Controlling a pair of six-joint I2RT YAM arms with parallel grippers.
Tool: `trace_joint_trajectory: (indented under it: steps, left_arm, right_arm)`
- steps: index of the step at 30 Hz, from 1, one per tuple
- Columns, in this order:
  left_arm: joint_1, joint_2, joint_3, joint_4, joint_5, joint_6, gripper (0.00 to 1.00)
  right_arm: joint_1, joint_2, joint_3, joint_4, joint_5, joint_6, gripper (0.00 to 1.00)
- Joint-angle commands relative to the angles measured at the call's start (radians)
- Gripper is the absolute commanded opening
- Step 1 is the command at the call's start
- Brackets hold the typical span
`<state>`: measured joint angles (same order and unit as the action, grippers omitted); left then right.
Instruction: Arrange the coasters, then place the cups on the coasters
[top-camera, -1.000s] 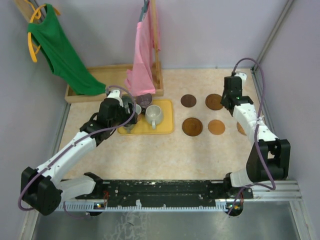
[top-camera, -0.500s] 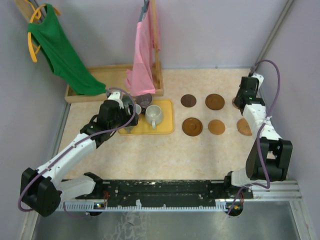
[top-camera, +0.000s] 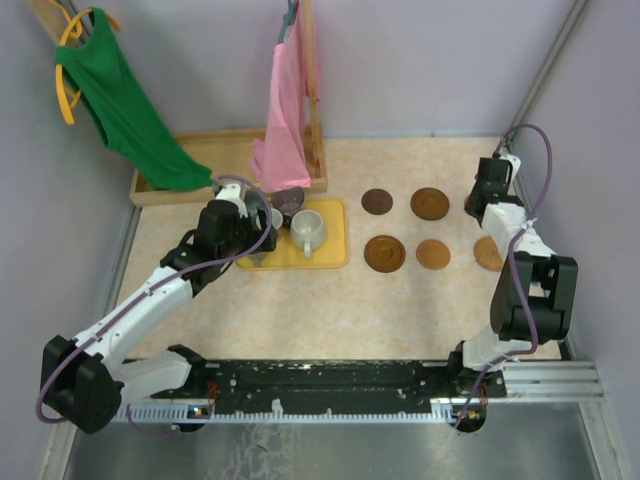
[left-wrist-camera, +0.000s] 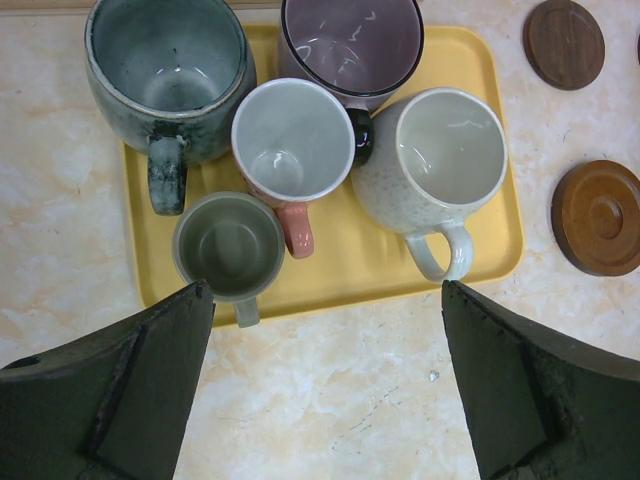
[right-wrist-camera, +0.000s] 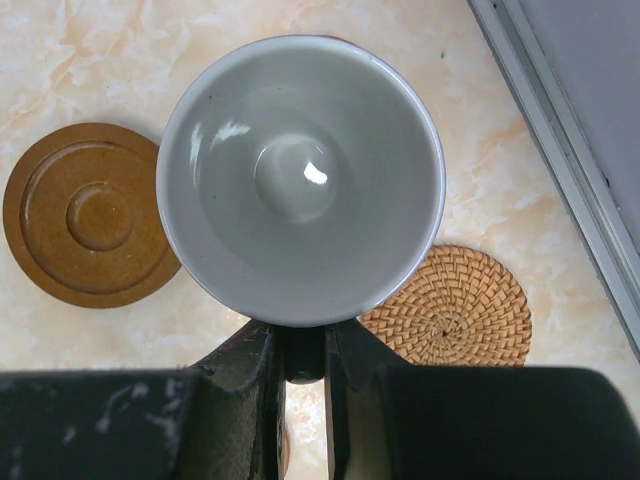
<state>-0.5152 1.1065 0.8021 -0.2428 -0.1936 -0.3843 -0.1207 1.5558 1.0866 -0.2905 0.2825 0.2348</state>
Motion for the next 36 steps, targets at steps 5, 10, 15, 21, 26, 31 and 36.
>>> trace_joint_trajectory:
  steps: [5, 10, 15, 21, 26, 31, 36]
  left_arm:
    - [-0.003, -0.009, 0.002, 0.019, -0.009, 0.003, 1.0]
    - [-0.004, 0.002, 0.008, 0.019, -0.011, 0.002, 1.0]
    - [-0.004, 0.006, 0.01, 0.019, -0.013, 0.006, 1.0]
    - [-0.004, 0.009, 0.013, 0.015, -0.014, 0.006, 1.0]
    - [-0.004, 0.008, 0.013, 0.008, -0.022, 0.007, 1.0]
    - [-0.004, 0.013, 0.011, 0.007, -0.029, 0.002, 1.0]
    - [-0.003, 0.024, 0.014, 0.013, -0.024, 0.0, 1.0]
  right_arm:
    - [-0.031, 0.024, 0.026, 0.134, 0.016, -0.02, 0.0]
    - [-0.04, 0.049, 0.027, 0.145, 0.025, -0.021, 0.0]
    - [-0.048, 0.074, 0.04, 0.154, 0.017, -0.018, 0.0]
    - [-0.056, 0.142, 0.07, 0.155, 0.019, -0.023, 0.0]
    - [-0.057, 0.16, 0.077, 0.165, 0.023, -0.025, 0.0]
    - [-0.056, 0.158, 0.072, 0.185, 0.031, -0.025, 0.0]
    - [-0.057, 0.144, 0.057, 0.207, 0.032, -0.033, 0.0]
